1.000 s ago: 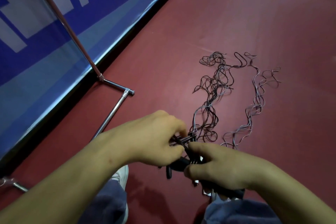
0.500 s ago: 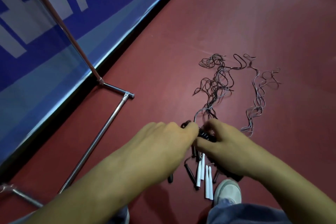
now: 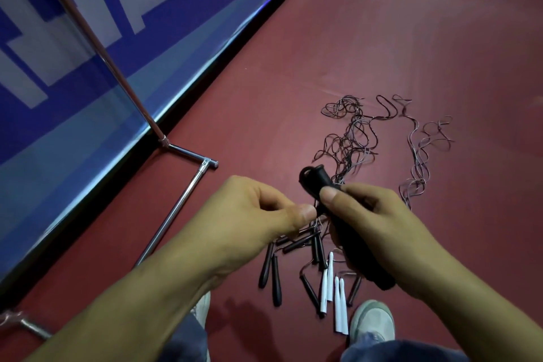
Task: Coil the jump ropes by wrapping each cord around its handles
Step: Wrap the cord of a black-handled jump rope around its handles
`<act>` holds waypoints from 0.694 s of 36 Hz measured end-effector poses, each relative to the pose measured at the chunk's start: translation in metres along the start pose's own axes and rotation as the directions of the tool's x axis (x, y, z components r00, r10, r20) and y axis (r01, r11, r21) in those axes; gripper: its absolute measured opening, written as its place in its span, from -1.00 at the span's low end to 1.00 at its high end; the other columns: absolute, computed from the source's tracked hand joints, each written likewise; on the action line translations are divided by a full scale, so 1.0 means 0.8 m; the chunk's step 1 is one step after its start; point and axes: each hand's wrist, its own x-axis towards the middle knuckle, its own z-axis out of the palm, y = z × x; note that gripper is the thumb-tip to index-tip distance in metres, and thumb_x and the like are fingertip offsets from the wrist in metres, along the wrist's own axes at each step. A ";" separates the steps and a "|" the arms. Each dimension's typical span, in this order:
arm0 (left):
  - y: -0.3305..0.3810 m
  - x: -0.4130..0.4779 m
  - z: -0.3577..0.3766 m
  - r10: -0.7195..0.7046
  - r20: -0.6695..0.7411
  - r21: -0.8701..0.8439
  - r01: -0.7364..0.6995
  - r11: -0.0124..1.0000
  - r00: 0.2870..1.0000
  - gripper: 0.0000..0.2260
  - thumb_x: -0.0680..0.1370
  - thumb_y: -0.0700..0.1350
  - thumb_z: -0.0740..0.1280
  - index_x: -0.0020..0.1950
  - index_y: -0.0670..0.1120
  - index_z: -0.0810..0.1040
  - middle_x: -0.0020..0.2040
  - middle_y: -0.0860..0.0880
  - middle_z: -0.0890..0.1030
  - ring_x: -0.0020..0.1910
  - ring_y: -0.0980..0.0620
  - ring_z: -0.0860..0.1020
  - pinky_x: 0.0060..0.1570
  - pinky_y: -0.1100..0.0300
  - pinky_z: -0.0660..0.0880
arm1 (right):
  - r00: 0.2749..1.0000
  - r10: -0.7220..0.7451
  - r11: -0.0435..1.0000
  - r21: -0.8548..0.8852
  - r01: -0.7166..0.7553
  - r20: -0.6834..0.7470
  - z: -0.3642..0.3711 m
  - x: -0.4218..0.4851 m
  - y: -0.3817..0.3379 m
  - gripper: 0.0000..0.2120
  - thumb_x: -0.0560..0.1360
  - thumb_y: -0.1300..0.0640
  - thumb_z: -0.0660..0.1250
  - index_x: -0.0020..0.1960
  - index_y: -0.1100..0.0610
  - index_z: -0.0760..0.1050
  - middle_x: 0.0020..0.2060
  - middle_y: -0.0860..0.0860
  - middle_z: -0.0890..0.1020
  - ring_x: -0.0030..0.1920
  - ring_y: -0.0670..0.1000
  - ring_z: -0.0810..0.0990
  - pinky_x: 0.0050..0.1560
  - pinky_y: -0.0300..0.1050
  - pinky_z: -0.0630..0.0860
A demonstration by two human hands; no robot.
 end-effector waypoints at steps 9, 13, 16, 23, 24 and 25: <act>-0.001 0.007 -0.002 0.049 0.133 0.080 -0.060 0.995 0.990 -0.89 0.59 -0.04 0.42 -0.08 -0.02 0.70 -0.17 -0.18 0.67 -0.21 -0.14 0.61 0.00 -0.20 0.58 | 0.998 -0.055 0.996 0.067 0.054 0.011 -0.001 0.004 0.008 -0.63 0.45 -0.09 0.39 -0.10 0.25 0.49 -0.38 0.23 0.49 -0.44 0.12 0.45 -0.45 -0.05 0.44; -0.006 0.011 -0.002 0.170 0.110 0.255 -0.193 0.947 0.979 -0.89 0.61 -0.07 0.38 -0.10 -0.02 0.62 -0.24 0.01 0.69 -0.23 0.09 0.66 -0.12 0.00 0.61 | 0.997 -0.015 0.985 0.170 0.002 0.078 -0.002 0.006 0.007 -0.67 0.45 -0.05 0.37 0.03 0.21 0.56 -0.35 0.18 0.50 -0.43 0.15 0.44 -0.46 -0.10 0.42; -0.011 0.013 -0.005 0.195 0.141 0.250 -0.226 0.942 0.971 -0.85 0.63 -0.15 0.33 -0.13 0.01 0.54 -0.25 -0.04 0.70 -0.34 0.03 0.68 -0.22 0.02 0.63 | 0.987 0.019 0.971 0.232 -0.056 0.163 -0.001 0.005 0.008 -0.63 0.45 -0.04 0.36 0.05 0.26 0.55 -0.33 0.21 0.49 -0.41 0.18 0.43 -0.45 -0.07 0.44; 0.001 0.014 -0.014 0.227 0.110 0.235 -0.248 0.940 0.968 -0.73 0.59 -0.15 0.41 -0.28 0.08 0.50 -0.40 -0.05 0.62 -0.51 0.23 0.44 -0.42 0.44 0.32 | 0.960 -0.007 0.901 0.419 -0.115 0.279 0.010 -0.003 0.011 -0.61 0.41 -0.19 0.36 -0.04 0.15 0.52 -0.39 0.21 0.44 -0.53 0.09 0.40 -0.48 -0.16 0.38; 0.001 0.015 -0.015 0.242 0.095 0.232 -0.258 0.938 0.966 -0.73 0.58 -0.12 0.42 -0.29 0.09 0.51 -0.40 -0.06 0.60 -0.49 0.21 0.43 -0.41 0.38 0.34 | 0.958 -0.020 0.897 0.429 -0.109 0.286 0.011 -0.003 0.010 -0.60 0.42 -0.19 0.35 -0.02 0.15 0.52 -0.40 0.22 0.43 -0.54 0.09 0.40 -0.48 -0.17 0.37; 0.001 0.016 -0.017 0.254 0.082 0.229 -0.267 0.936 0.964 -0.74 0.56 -0.09 0.44 -0.30 0.10 0.52 -0.40 -0.07 0.57 -0.46 0.17 0.43 -0.39 0.30 0.36 | 0.954 -0.028 0.891 0.440 -0.111 0.298 0.012 -0.002 0.010 -0.57 0.43 -0.19 0.35 0.03 0.18 0.51 -0.41 0.22 0.43 -0.54 0.09 0.40 -0.48 -0.16 0.37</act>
